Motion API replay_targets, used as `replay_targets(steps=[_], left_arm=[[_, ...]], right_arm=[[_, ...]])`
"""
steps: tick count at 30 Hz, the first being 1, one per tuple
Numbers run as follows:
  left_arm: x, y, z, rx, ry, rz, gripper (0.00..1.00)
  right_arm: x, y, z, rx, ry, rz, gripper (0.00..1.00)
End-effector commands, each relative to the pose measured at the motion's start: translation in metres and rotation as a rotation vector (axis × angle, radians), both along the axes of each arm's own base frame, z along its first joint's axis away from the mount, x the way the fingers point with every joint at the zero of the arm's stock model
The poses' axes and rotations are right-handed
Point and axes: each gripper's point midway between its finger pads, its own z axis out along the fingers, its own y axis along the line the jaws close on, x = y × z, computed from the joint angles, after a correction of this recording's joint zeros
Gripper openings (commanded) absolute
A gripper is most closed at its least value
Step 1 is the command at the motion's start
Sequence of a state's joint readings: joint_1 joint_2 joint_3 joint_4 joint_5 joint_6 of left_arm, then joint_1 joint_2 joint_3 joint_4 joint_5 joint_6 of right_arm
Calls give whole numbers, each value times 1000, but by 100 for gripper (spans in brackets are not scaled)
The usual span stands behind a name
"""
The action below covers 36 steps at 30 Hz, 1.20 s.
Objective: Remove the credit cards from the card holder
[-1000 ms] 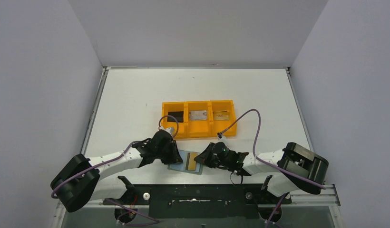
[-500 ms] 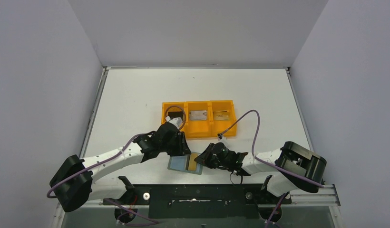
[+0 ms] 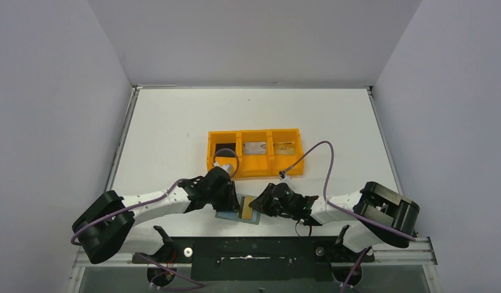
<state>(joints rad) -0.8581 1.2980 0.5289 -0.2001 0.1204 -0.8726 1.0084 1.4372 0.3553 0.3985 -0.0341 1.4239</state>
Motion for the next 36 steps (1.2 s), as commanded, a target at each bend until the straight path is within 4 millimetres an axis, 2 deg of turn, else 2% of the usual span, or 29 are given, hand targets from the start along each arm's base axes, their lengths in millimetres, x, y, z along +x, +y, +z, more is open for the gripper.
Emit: replay_targets(steps=[1, 11, 19, 22, 24, 29, 32, 36], left_arm=[[-2, -2, -5, -5, 7, -8, 24], [-5, 6, -11, 20, 8, 9, 18], [-3, 9, -10, 39, 1, 23, 18], [-1, 9, -9, 36, -4, 27, 17], [-1, 8, -8, 32, -6, 25, 17], [0, 8, -7, 33, -10, 27, 17], [0, 8, -6, 35, -8, 24, 17], [0, 5, -4, 21, -13, 20, 17]], right_arm=[[7, 12, 18, 81, -55, 13, 20], [3, 23, 25, 114, -76, 52, 21], [-5, 19, 21, 96, -61, 49, 24], [-6, 17, 21, 93, -62, 46, 17], [-5, 16, 21, 95, -61, 37, 15], [-4, 11, 21, 82, -61, 15, 16], [-4, 8, 22, 73, -63, 5, 23], [-3, 9, 25, 83, -72, 10, 21]])
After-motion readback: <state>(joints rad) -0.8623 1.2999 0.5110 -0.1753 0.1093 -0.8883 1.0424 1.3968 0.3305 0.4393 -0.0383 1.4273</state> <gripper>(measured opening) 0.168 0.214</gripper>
